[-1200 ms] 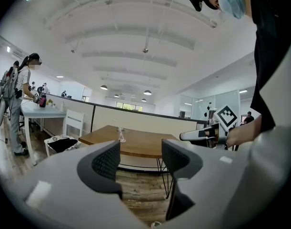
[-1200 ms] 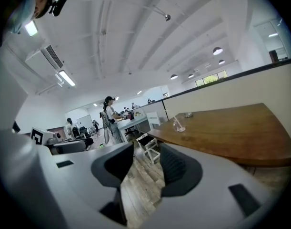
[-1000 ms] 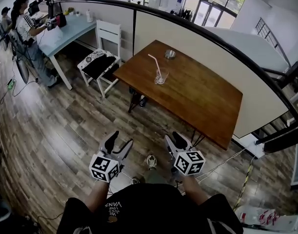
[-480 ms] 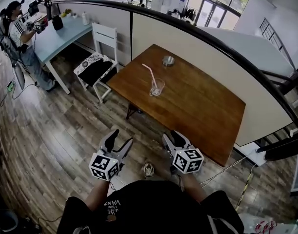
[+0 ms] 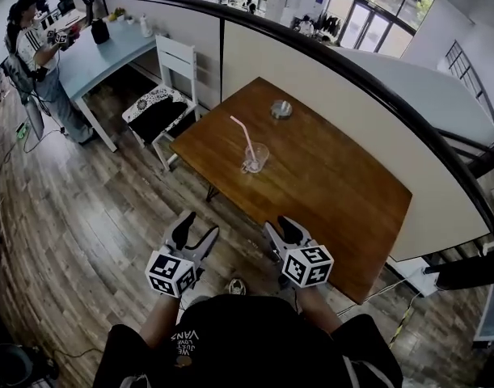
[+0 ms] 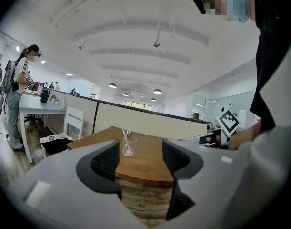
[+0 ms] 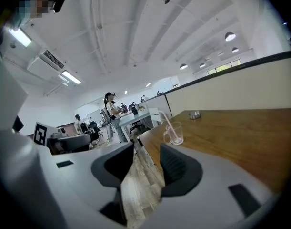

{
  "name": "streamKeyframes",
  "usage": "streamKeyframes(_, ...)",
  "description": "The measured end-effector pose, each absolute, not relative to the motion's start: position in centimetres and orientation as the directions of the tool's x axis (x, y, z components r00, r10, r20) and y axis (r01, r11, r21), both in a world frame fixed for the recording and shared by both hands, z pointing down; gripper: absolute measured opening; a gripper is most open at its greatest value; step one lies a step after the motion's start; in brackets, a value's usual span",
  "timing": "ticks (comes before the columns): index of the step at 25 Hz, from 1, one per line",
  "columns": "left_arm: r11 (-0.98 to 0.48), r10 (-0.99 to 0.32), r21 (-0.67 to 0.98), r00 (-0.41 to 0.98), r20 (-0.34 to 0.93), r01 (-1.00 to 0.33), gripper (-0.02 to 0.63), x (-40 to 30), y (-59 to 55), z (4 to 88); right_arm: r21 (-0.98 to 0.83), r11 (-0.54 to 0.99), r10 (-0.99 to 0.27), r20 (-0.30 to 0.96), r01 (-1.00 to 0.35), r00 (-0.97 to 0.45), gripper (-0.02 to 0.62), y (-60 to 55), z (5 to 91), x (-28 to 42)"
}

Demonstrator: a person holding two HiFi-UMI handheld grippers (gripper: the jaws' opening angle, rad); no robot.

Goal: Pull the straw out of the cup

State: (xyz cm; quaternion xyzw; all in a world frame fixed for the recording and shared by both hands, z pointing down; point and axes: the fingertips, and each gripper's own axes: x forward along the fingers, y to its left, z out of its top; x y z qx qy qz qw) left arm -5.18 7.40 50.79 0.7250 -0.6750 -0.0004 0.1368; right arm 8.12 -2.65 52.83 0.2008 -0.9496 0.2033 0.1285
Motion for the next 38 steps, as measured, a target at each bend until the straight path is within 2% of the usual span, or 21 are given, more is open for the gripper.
streamKeyframes(9, 0.017, -0.977, 0.232, 0.033, 0.211, -0.972, 0.267, -6.7, 5.2, 52.2, -0.364, 0.846, -0.267, 0.343, -0.39, -0.9, 0.141, -5.2, 54.7, 6.1)
streamKeyframes(14, -0.005, -0.975, 0.247, 0.059, 0.212, -0.969, 0.267, -8.4, 2.5, 53.0, -0.369, 0.839, -0.276, 0.347, -0.401, -0.896, 0.141, -6.9, 55.2, 4.7)
streamKeyframes(28, -0.264, -0.92, 0.269, 0.326, 0.219, -0.926, 0.267, -12.6, -7.4, 51.9, -0.368, 0.725, -0.461, 0.368, -0.582, -0.807, 0.141, -11.6, 53.8, 0.9)
streamKeyframes(38, -0.439, -0.825, 0.308, 0.515, 0.232, -0.844, 0.267, -15.1, -13.6, 53.1, -0.368, 0.604, -0.591, 0.389, -0.707, -0.707, 0.141, -13.5, 54.6, -1.5)
